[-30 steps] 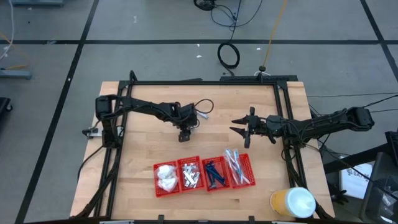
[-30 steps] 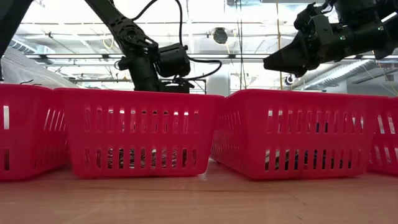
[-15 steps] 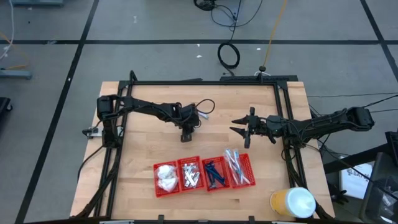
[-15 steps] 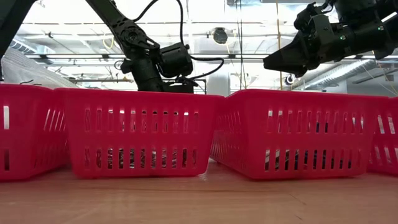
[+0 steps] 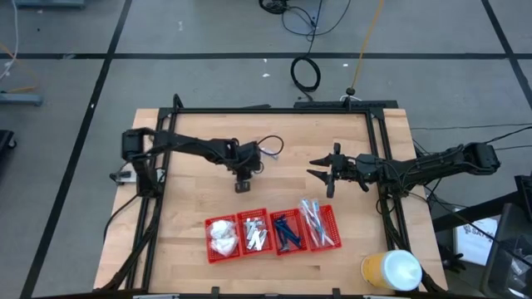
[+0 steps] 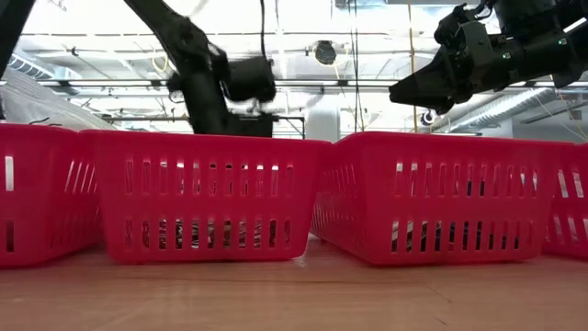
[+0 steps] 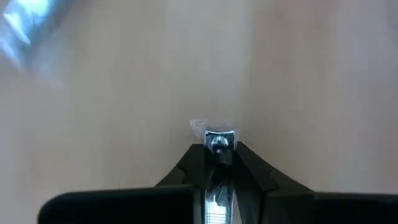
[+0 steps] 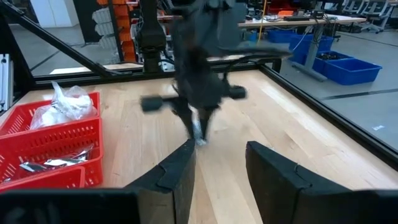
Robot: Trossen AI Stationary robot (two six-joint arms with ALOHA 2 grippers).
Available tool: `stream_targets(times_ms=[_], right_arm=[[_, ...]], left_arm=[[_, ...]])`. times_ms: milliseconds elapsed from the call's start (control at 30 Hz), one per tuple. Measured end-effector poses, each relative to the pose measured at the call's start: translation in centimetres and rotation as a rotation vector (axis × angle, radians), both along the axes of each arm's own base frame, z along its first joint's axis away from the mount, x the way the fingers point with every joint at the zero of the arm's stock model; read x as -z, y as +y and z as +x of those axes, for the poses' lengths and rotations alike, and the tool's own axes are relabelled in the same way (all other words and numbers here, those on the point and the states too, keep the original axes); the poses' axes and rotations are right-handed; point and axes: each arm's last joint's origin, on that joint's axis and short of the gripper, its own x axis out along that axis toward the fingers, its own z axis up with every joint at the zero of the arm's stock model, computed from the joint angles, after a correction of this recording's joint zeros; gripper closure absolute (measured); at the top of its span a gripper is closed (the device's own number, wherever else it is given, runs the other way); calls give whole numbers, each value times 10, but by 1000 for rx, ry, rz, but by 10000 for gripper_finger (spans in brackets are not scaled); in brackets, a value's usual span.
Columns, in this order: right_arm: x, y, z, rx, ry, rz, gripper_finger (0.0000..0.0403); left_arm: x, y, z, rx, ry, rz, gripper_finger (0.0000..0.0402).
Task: Pick & Place Travel size toiletries
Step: Put the silver nail cutter into the middle left red bin
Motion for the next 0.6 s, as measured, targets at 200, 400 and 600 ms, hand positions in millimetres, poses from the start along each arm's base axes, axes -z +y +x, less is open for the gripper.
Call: stream_targets(times_ms=[200, 400, 600], right_arm=[[0, 0, 0, 1, -2, 3, 273], [-1, -1, 0, 5, -5, 3, 273], [-1, -1, 0, 4, -6, 4, 273]], left_arm=[[-57, -33, -7, 33, -154, 11, 355], [-96, -77, -19, 77, -285, -45, 364], [-103, -121, -20, 181, -338, -147, 354]])
